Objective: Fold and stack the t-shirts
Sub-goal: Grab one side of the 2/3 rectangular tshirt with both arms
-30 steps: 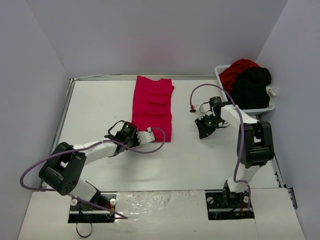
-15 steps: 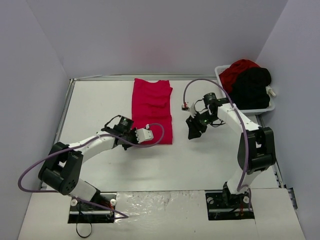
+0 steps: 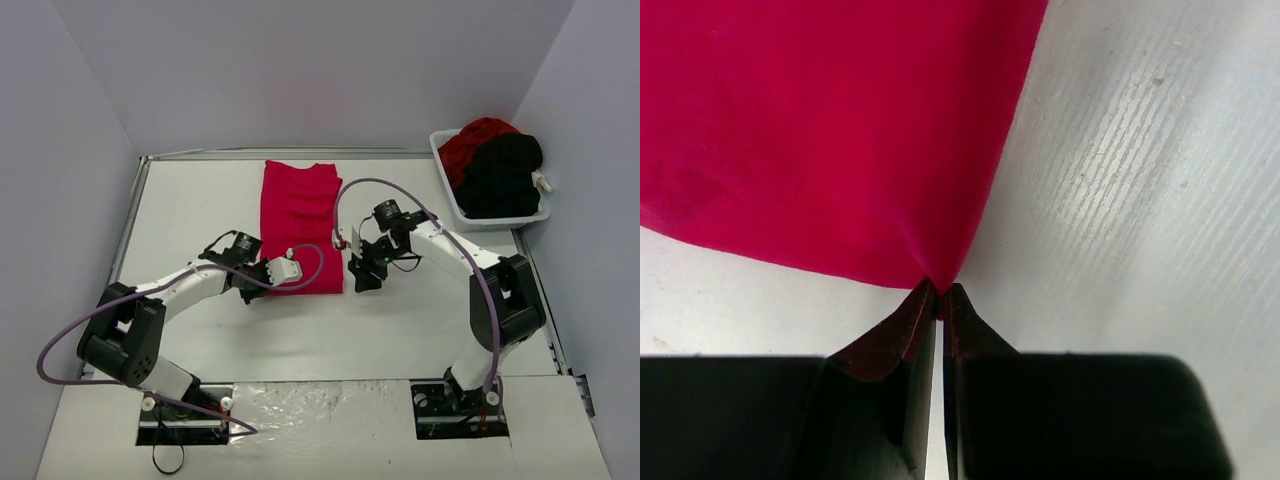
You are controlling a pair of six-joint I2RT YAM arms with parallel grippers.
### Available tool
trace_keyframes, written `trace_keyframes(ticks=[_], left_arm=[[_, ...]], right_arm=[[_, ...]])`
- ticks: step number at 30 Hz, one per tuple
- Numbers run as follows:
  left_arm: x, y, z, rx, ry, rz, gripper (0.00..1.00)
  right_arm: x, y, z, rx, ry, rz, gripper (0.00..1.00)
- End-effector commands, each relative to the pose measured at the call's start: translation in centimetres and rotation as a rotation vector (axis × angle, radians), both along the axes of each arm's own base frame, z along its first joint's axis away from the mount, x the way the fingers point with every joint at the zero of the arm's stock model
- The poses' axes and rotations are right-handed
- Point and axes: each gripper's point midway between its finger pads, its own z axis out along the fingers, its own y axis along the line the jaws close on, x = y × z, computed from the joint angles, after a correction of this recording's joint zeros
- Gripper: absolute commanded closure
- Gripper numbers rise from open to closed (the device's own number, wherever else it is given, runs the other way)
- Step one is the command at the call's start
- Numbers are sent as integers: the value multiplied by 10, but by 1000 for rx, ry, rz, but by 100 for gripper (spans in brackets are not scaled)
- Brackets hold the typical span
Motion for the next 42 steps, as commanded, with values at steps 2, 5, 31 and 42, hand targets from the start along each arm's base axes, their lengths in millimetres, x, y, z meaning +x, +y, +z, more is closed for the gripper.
trace_keyframes(ticks=[2, 5, 31, 42], left_arm=[[0, -10, 12, -80, 35, 20, 98], [0, -10, 12, -92, 51, 27, 98], [-5, -6, -3, -124, 132, 43, 98], [-6, -4, -4, -124, 141, 48, 98]], right_arm=[[-1, 12, -23, 7, -3, 50, 62], [-2, 24, -32, 15, -11, 63, 65], [-11, 59, -38, -36, -56, 156, 65], [1, 54, -39, -58, -85, 138, 62]])
